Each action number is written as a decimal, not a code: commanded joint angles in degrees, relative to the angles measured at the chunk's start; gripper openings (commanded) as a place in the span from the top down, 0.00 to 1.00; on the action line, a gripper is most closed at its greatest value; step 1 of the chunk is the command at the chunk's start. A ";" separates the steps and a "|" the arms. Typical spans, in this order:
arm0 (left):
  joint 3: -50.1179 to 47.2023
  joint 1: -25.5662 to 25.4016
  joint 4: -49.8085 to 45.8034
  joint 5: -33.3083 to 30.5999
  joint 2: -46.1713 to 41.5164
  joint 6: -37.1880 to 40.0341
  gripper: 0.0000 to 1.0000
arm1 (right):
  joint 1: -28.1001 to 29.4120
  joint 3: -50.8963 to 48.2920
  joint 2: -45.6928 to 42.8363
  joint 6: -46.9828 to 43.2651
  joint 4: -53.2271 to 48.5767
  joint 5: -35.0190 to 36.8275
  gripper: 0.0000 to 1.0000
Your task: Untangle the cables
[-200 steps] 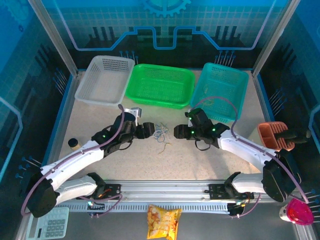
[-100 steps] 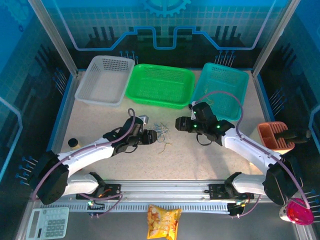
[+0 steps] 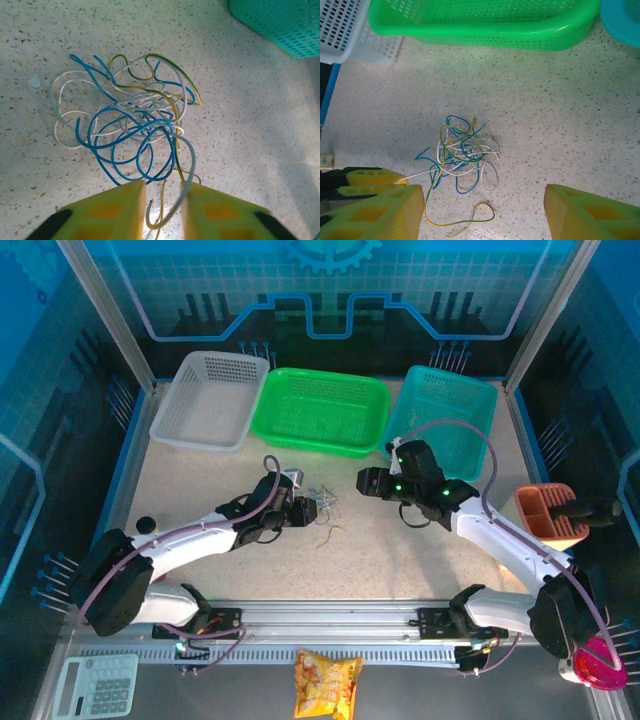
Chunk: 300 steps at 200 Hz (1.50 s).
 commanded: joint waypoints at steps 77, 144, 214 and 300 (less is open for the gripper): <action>9.63 -0.35 -9.10 3.05 -4.61 0.36 1.00 | -0.79 3.32 0.02 -2.13 1.04 -3.40 0.35; 21.01 -0.25 -16.43 7.35 -2.26 -1.27 1.00 | -0.95 3.97 -1.15 -4.82 5.95 -9.19 0.35; 19.18 0.78 -9.59 8.94 -3.68 -11.01 1.00 | -1.45 0.50 -2.34 -5.05 15.04 -20.54 0.39; 14.24 3.76 -0.29 10.91 -8.66 -22.80 1.00 | -1.56 -8.24 -0.34 -3.96 23.57 -18.24 0.37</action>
